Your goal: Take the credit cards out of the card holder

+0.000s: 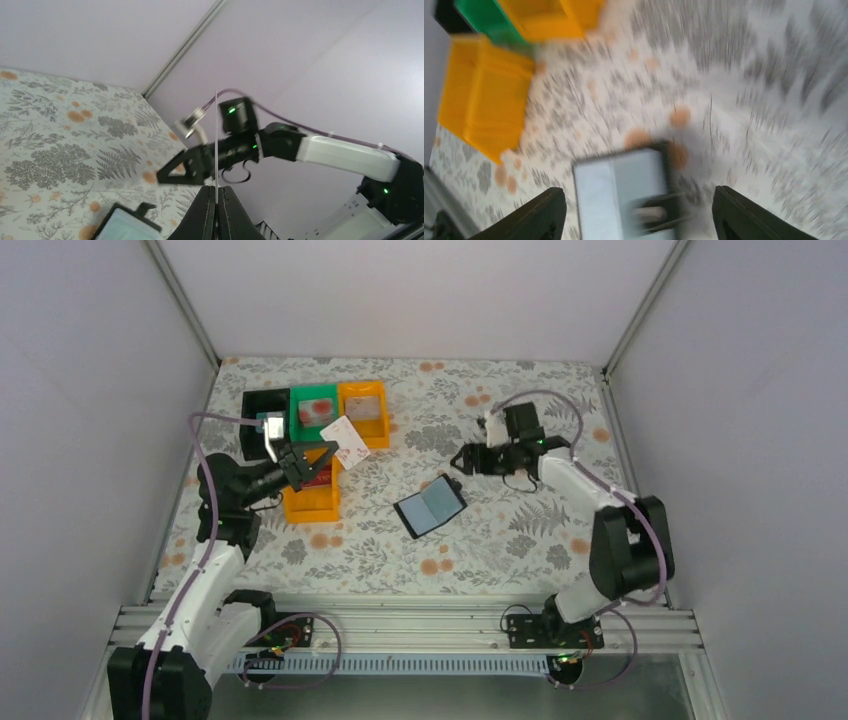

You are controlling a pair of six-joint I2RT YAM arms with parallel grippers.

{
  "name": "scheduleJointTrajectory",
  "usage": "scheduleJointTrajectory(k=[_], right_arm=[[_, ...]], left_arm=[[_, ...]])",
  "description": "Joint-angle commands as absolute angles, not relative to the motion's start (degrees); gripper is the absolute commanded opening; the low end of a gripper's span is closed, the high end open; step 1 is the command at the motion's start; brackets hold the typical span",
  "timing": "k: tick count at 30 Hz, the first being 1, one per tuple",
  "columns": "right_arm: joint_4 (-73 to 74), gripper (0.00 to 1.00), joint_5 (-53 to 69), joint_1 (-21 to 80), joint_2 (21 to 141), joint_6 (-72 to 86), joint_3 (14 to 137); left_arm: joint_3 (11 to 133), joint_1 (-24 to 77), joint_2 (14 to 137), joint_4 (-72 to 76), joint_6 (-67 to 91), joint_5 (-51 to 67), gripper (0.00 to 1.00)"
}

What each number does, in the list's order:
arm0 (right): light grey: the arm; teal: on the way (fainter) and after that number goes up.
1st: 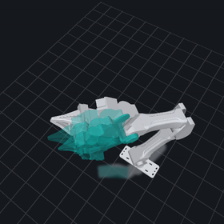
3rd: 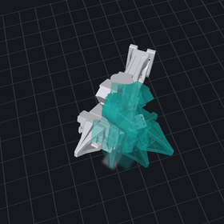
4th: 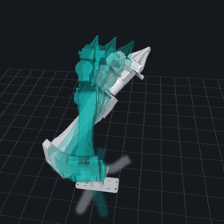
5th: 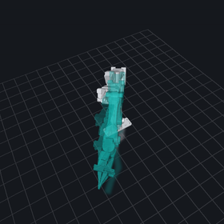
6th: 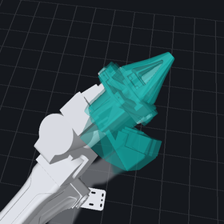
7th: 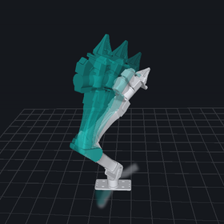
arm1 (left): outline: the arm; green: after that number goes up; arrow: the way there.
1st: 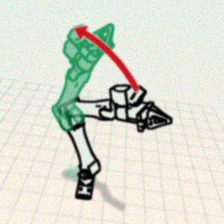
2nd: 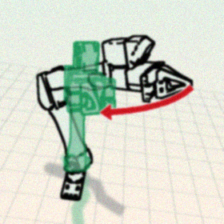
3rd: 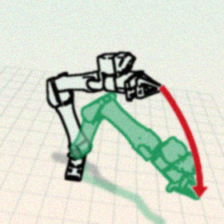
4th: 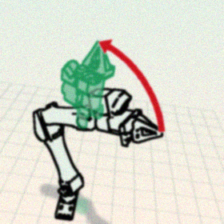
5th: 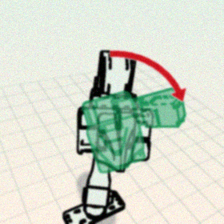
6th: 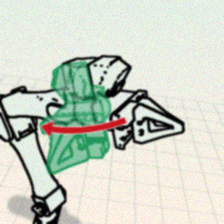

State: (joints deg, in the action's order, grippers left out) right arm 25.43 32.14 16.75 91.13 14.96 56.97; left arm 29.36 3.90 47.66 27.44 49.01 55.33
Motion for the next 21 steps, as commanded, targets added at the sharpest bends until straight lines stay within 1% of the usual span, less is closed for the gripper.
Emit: scheduleJointTrajectory(k=[1, 3, 4, 5, 6, 8, 10, 12, 14, 16, 18, 20, 21], right_arm=[[28.57, 0.77, 20.69, 21.88, 83.38, 11.40, 67.61], [26.25, 0.89, 25.83, 28.14, 80.27, 5.36, 71.58], [24.28, 0.97, 29.99, 30.73, 78.91, 2.88, 72.49], [21.91, 0.99, 33.38, 32.46, 77.58, 1.62, 73.01], [18.48, 0.99, 39.04, 33.24, 76.69, 1.11, 73.31], [12.81, 0.99, 46.35, 33.77, 76.27, 2.67, 74.05], [9.04, 0.99, 50.21, 34.72, 78.39, 5.66, 76.44], [10.87, 0.99, 51.74, 36.36, 82.30, 5.76, 80.96], [13.06, 0.97, 51.87, 37.73, 85.74, 4.82, 84.23], [14.25, 0.92, 53.49, 38.24, 88.15, 4.46, 85.84], [15.69, 0.79, 55.92, 38.74, 90.03, 3.66, 87.30], [16.45, 0.71, 57.02, 39.52, 90.74, 3.09, 87.97], [16.56, 0.66, 57.05, 39.93, 90.91, 2.95, 88.01]], left_arm=[[29.75, 3.97, 48.79, 36.48, 51.79, 55.27, 0.02], [29.82, 4.03, 49.39, 38.27, 51.77, 56.13, 0.02], [29.73, 4.16, 49.60, 38.81, 51.58, 56.50, 0.02], [29.71, 4.33, 49.73, 39.02, 51.37, 56.67, 0.02], [29.66, 4.50, 49.82, 39.18, 51.26, 56.90, 0.02], [29.65, 4.92, 50.04, 40.06, 51.08, 57.47, 0.02], [29.75, 5.58, 50.20, 40.18, 50.50, 58.17, 0.02], [29.96, 6.31, 50.24, 40.09, 49.89, 59.00, 0.02], [30.23, 6.81, 50.09, 39.82, 49.14, 59.59, 0.02], [30.47, 7.10, 49.97, 39.04, 48.28, 59.76, 0.03], [30.43, 7.20, 49.85, 38.16, 47.88, 59.85, 0.02], [30.20, 7.36, 49.71, 38.00, 47.73, 59.94, 0.02], [30.05, 7.46, 49.73, 38.02, 47.73, 59.94, 0.02]])
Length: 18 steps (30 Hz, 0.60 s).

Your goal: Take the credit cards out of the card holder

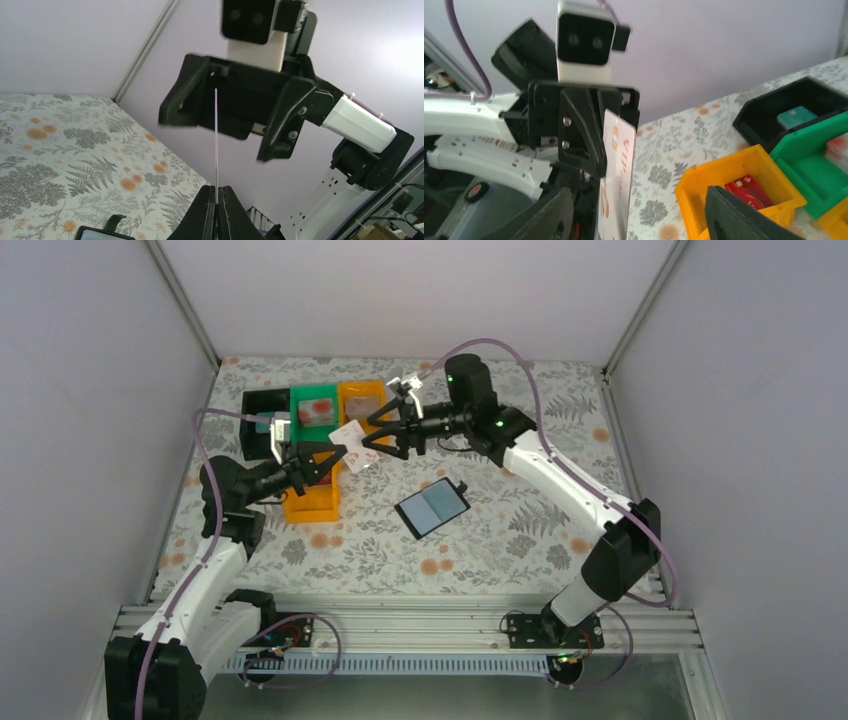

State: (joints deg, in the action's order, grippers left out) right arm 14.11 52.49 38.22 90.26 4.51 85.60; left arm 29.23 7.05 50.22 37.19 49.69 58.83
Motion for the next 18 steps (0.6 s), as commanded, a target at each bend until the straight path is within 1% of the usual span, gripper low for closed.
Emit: scheduleJointTrajectory(k=[1, 3, 6, 7, 8, 12, 13, 14, 15, 16, 18], right_arm=[[16.79, 0.60, 57.12, 40.32, 91.03, 2.76, 88.09], [17.21, 0.42, 58.02, 40.66, 91.25, 2.41, 87.77], [17.69, 0.22, 58.84, 41.06, 91.59, 2.40, 87.48], [18.46, 0.10, 58.25, 41.17, 91.91, 2.42, 88.15], [19.36, 0.05, 57.45, 41.21, 92.19, 2.53, 88.56], [23.79, 0.04, 55.20, 40.78, 93.44, 3.98, 91.04], [25.20, 0.04, 55.10, 40.25, 93.81, 5.46, 91.73], [26.62, 0.04, 55.11, 39.50, 94.28, 6.83, 92.39], [27.91, 0.04, 55.22, 38.56, 94.58, 8.20, 92.68], [28.70, 0.04, 55.69, 37.35, 94.67, 9.81, 92.50], [28.70, 0.04, 57.45, 34.55, 94.35, 12.80, 90.58]], left_arm=[[29.98, 7.53, 49.72, 38.05, 47.72, 59.86, 0.02], [29.88, 7.64, 49.74, 38.06, 47.65, 59.90, 0.02], [29.80, 7.73, 49.76, 37.93, 47.46, 59.78, 0.02], [29.72, 7.78, 49.73, 37.91, 47.48, 59.77, 0.02], [29.75, 7.82, 49.73, 37.86, 47.27, 59.77, 0.02], [30.51, 7.92, 49.44, 33.87, 43.65, 59.58, 0.02], [31.58, 7.91, 49.27, 29.92, 39.78, 59.30, 0.11], [32.96, 7.87, 49.03, 24.39, 33.22, 59.17, 0.31], [36.32, 7.83, 48.78, 16.09, 22.16, 58.93, 0.52], [39.93, 7.83, 48.71, 6.44, 9.65, 57.63, 0.63], [47.16, 7.91, 48.89, -12.91, -19.70, 51.45, 0.65]])
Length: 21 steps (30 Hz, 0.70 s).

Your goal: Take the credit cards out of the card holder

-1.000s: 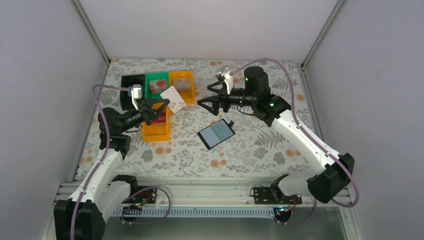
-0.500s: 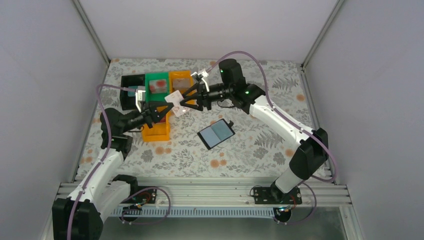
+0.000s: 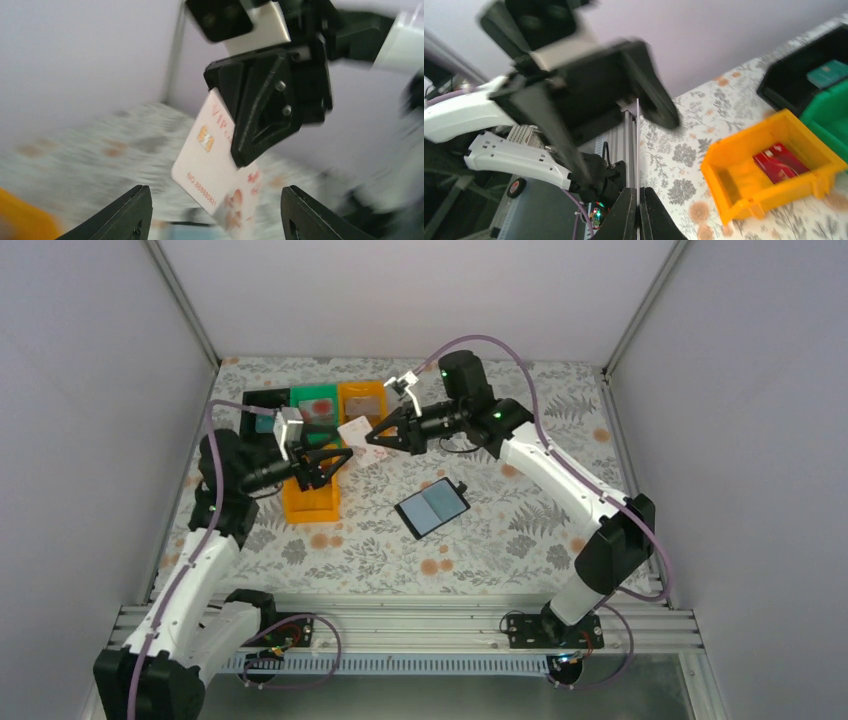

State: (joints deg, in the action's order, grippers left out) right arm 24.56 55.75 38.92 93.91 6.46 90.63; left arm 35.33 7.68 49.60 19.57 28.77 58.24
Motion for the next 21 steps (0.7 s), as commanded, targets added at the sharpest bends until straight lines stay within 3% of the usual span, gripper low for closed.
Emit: scheduleJointTrajectory(k=[1, 4, 6, 9, 12, 17, 21], right_arm=[[28.92, 0.04, 57.29, 33.84, 94.36, 13.69, 89.64], [31.98, 0.04, 57.69, 33.50, 96.24, 13.39, 89.42], [31.58, 0.04, 59.69, 33.49, 97.22, 14.11, 89.07], [30.89, 0.04, 61.02, 33.52, 97.44, 15.25, 90.11], [31.91, 0.04, 61.23, 33.50, 97.42, 15.57, 91.90], [31.49, 0.04, 61.33, 33.49, 96.96, 16.48, 91.69], [29.66, 0.04, 61.94, 33.59, 95.89, 17.24, 90.59]], left_arm=[[50.32, 8.14, 49.18, -19.69, -33.03, 47.34, 0.64], [56.91, 11.21, 49.82, -28.46, -60.91, 32.85, 0.63], [59.55, 13.47, 49.49, -27.98, -72.35, 29.83, 0.65], [59.83, 17.12, 48.71, -25.58, -91.57, 28.83, 0.75], [56.09, 18.99, 47.77, -15.98, -110.87, 28.20, 0.77], [46.93, 19.64, 45.56, -1.65, -130.47, 33.76, 0.79], [40.69, 19.71, 43.74, 0.40, -142.76, 36.14, 0.83]])
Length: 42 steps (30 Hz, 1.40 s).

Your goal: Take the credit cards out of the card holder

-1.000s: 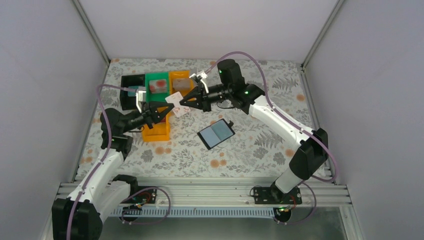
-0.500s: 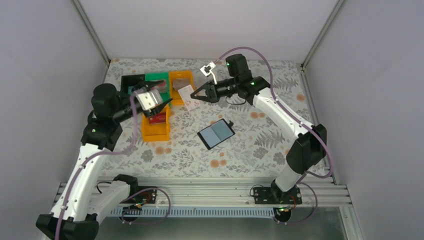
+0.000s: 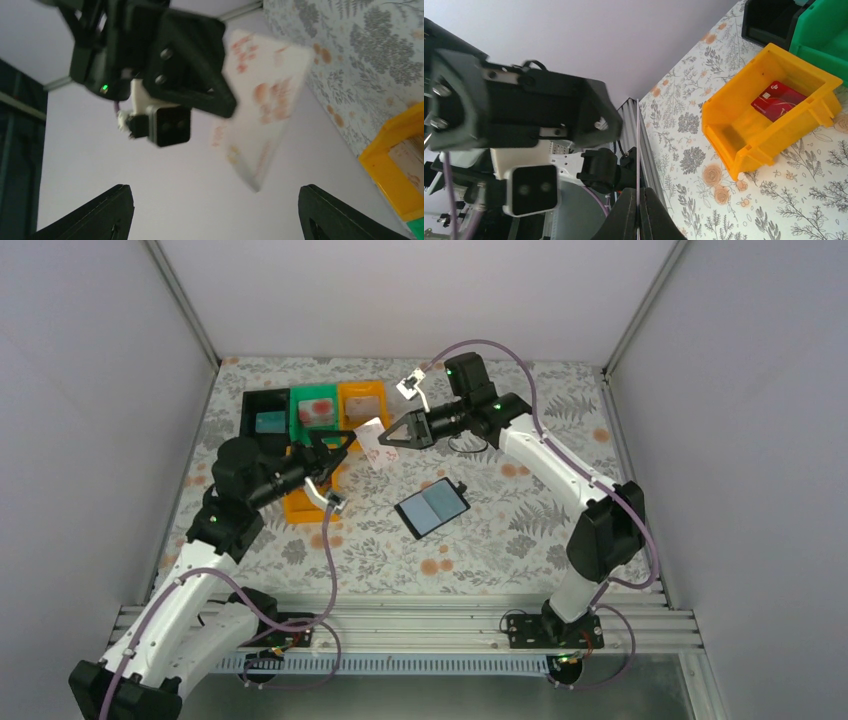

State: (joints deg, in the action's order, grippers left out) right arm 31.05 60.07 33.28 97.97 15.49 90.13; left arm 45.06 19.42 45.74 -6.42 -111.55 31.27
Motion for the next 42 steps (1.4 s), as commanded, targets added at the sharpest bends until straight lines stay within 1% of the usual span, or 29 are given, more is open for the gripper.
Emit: scheduleJointTrajectory(k=[1, 3, 9, 10, 11, 12, 15, 18, 20, 21, 24, 25, 27, 28, 29, 30, 32, 34, 36, 38, 40, 42], right_arm=[[29.30, 0.04, 62.19, 33.58, 95.75, 17.49, 90.34], [28.69, 0.04, 62.98, 33.91, 95.71, 17.79, 90.39], [28.90, 0.04, 61.56, 35.80, 96.00, 18.05, 91.28], [28.09, 0.04, 62.12, 36.03, 95.99, 18.59, 91.13], [27.11, 0.04, 62.62, 36.28, 96.06, 19.27, 90.96], [26.51, 0.04, 62.74, 36.56, 96.21, 19.55, 91.16], [26.62, 0.04, 62.62, 37.12, 96.97, 19.46, 92.63], [27.07, 0.04, 62.81, 37.26, 97.49, 19.15, 92.90], [27.63, 0.04, 62.61, 37.27, 97.63, 18.68, 92.90], [27.74, 0.04, 62.55, 37.29, 97.61, 18.56, 92.82], [28.30, 0.06, 61.92, 37.08, 97.76, 18.33, 92.93], [28.71, 0.17, 61.34, 36.75, 97.73, 18.20, 93.07], [29.31, 0.52, 58.88, 35.26, 96.58, 17.96, 92.72], [29.29, 0.67, 56.61, 33.95, 95.84, 18.03, 92.15], [29.02, 0.94, 54.17, 32.30, 93.37, 18.18, 91.06], [28.90, 0.99, 51.33, 30.56, 91.62, 18.49, 89.87], [29.66, 0.99, 42.97, 27.14, 87.72, 18.20, 87.52], [29.75, 0.99, 38.10, 24.14, 84.42, 17.77, 84.53], [30.13, 0.99, 35.60, 21.47, 81.79, 17.08, 81.41], [30.38, 0.99, 34.27, 19.69, 79.75, 16.43, 78.94], [30.49, 0.99, 33.42, 18.21, 78.49, 15.66, 77.00], [30.64, 0.99, 32.97, 16.78, 77.93, 14.95, 75.54]], left_arm=[[39.34, 19.73, 43.69, 1.77, -144.88, 36.65, 0.84], [37.70, 20.02, 44.58, 4.46, -147.91, 36.99, 0.84], [37.09, 22.25, 47.54, 10.18, -145.55, 32.46, 0.86], [37.02, 22.56, 47.55, 9.97, -145.56, 31.86, 0.85], [37.13, 22.91, 47.61, 9.19, -145.63, 31.50, 0.82], [37.18, 23.16, 47.57, 8.19, -145.71, 31.34, 0.76], [37.07, 23.66, 47.43, 6.68, -145.39, 31.25, 0.46], [37.18, 24.02, 47.31, 5.82, -145.09, 31.27, 0.20], [37.30, 24.22, 47.09, 5.62, -144.57, 31.44, 0.05], [37.39, 24.28, 46.95, 5.27, -144.15, 31.46, 0.03], [38.15, 24.48, 46.52, 1.75, -142.66, 30.83, 0.02], [38.36, 24.54, 46.38, 0.24, -142.02, 30.08, 0.03], [38.89, 24.72, 46.47, -4.03, -139.51, 27.99, 0.02], [39.42, 24.90, 46.69, -6.27, -137.33, 26.38, 0.02], [40.10, 25.11, 47.41, -8.35, -134.91, 24.57, 0.02], [41.47, 25.40, 48.57, -10.40, -131.47, 22.31, 0.02], [44.92, 26.42, 52.77, -14.43, -123.06, 16.22, 0.03], [50.60, 27.19, 59.33, -19.32, -112.56, 9.39, 0.02], [58.49, 27.33, 67.67, -25.10, -100.35, 5.21, 0.02], [66.86, 26.86, 78.70, -30.32, -92.10, 1.68, 0.02], [75.02, 25.72, 87.46, -35.03, -87.23, 0.56, 0.02], [83.70, 24.40, 94.95, -35.03, -83.00, 0.66, 0.02]])
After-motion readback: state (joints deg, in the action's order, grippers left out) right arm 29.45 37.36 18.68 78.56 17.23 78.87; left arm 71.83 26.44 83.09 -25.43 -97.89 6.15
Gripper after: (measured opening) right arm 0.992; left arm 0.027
